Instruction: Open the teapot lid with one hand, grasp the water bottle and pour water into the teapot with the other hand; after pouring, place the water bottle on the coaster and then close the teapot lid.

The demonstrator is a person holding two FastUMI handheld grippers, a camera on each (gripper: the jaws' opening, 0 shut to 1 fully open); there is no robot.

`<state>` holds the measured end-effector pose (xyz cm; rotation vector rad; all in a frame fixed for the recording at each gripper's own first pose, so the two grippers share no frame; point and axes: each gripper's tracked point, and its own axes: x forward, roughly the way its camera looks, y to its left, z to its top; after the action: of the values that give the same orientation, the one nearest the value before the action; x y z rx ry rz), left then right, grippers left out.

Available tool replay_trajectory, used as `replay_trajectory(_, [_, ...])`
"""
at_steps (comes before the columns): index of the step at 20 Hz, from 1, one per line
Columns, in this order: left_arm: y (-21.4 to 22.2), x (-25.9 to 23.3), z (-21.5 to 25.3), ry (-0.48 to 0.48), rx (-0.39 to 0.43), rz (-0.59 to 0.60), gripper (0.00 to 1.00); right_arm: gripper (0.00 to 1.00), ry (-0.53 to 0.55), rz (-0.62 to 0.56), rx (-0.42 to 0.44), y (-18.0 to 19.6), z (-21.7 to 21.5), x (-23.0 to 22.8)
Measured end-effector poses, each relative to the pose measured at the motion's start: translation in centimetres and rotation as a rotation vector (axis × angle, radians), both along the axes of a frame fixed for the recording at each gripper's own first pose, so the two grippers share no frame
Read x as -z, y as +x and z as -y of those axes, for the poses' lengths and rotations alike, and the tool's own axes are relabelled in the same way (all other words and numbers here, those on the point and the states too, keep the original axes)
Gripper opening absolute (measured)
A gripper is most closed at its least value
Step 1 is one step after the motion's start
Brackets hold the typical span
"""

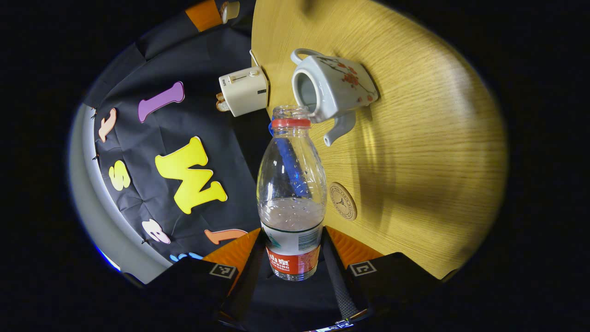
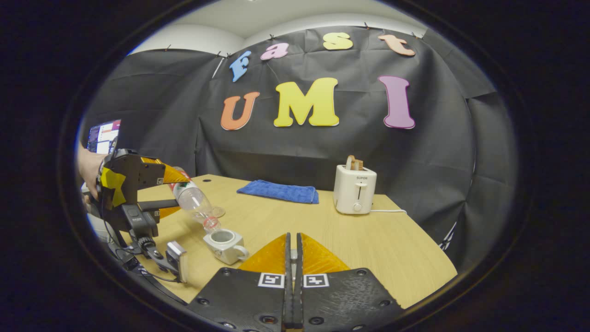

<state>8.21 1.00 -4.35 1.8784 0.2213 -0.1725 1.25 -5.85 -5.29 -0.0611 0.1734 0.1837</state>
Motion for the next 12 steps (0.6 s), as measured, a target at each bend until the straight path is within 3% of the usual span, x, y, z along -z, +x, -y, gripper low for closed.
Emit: replay_trajectory(12, [0.0, -1.4, 0.9, 0.102, 0.008, 0.011, 0.74, 0.0, 0.022, 0.002, -0.009, -0.2, -0.1, 0.3])
